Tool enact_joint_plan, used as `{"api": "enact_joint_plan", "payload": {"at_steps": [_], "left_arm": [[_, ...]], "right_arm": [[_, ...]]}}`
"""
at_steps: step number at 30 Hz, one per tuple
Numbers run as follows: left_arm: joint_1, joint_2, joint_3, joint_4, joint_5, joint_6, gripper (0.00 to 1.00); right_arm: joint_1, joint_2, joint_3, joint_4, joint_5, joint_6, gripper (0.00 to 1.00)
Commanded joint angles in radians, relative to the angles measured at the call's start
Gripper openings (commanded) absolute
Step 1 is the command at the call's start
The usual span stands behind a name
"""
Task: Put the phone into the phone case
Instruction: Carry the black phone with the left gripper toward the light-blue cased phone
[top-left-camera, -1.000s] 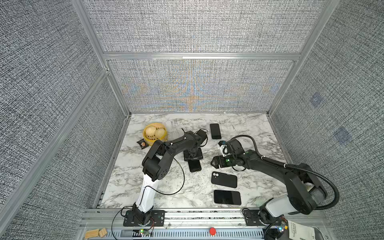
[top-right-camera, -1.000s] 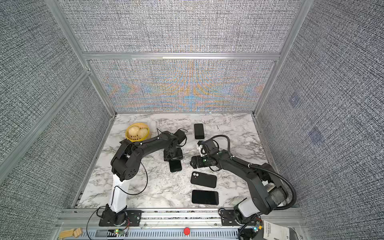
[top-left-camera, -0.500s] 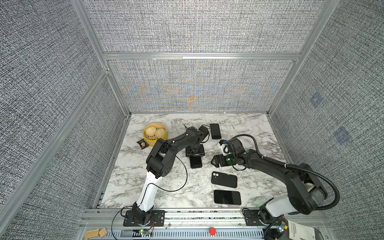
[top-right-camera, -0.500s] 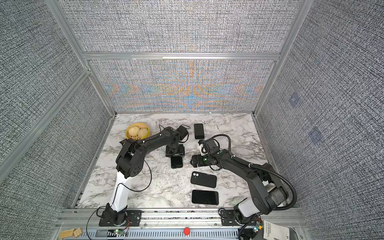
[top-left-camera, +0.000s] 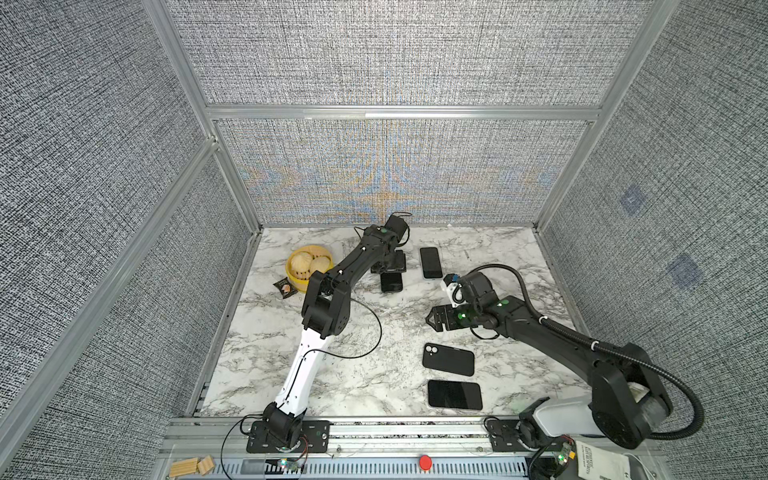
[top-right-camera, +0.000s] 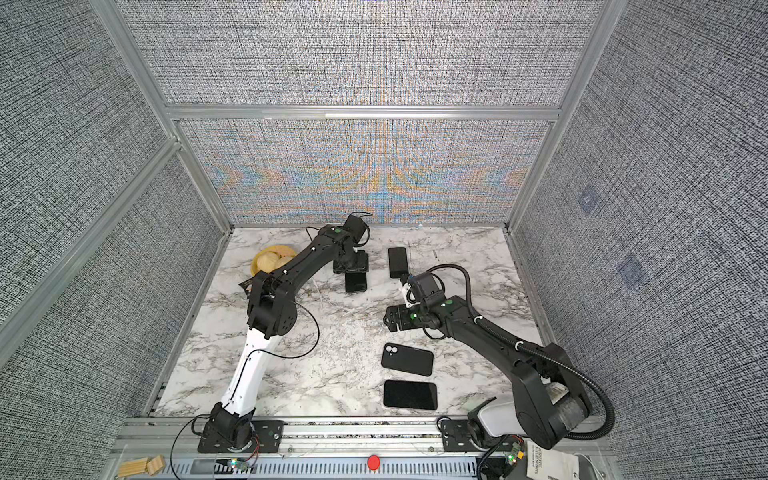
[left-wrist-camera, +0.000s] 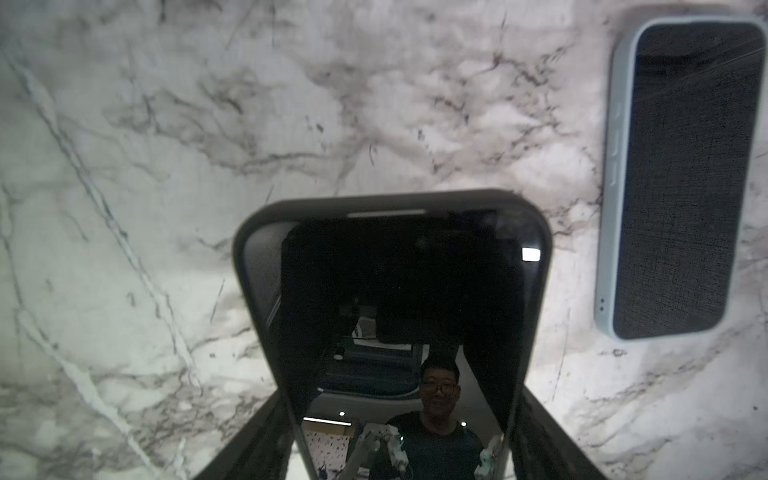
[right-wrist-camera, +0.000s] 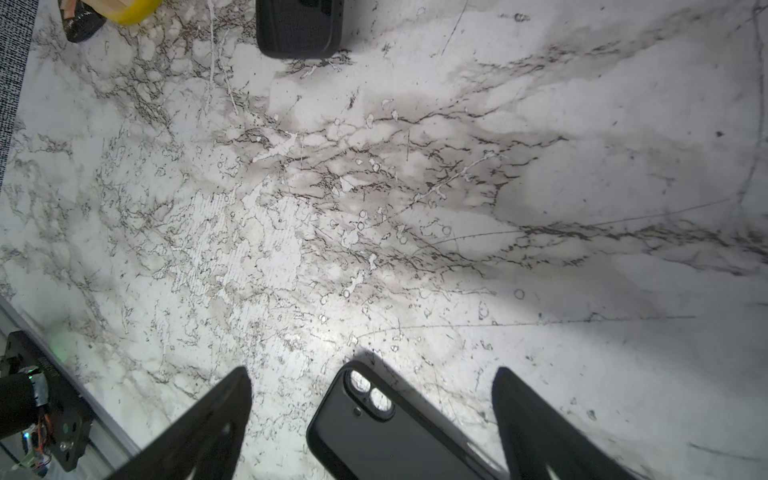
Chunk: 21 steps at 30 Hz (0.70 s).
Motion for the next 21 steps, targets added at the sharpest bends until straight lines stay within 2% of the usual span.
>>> {"api": "enact_joint_plan", "payload": {"at_steps": [1, 6, 14, 21], "left_arm": [[0.004, 0.012, -0.003, 0.118, 0.016, 0.063, 0.51], [0.018, 0.062, 0.052, 0.150, 0.042, 0.076, 0.51], [0.034, 0.117, 0.113, 0.192, 0.072, 0.089, 0.51], [0.041, 0.156, 0.162, 0.158, 0.090, 0.075, 0.52]], "right_arm": [[0.000, -0.009, 0.003, -0.034, 0.021, -0.001, 0.93], [0.000, -0.007, -0.007, -0.023, 0.013, 0.010, 0.99], [0.001, 0.027, 0.001, -0.006, -0.018, -0.010, 0.99], [0.001, 0.039, 0.003, -0.003, -0.013, -0.018, 0.99]]}}
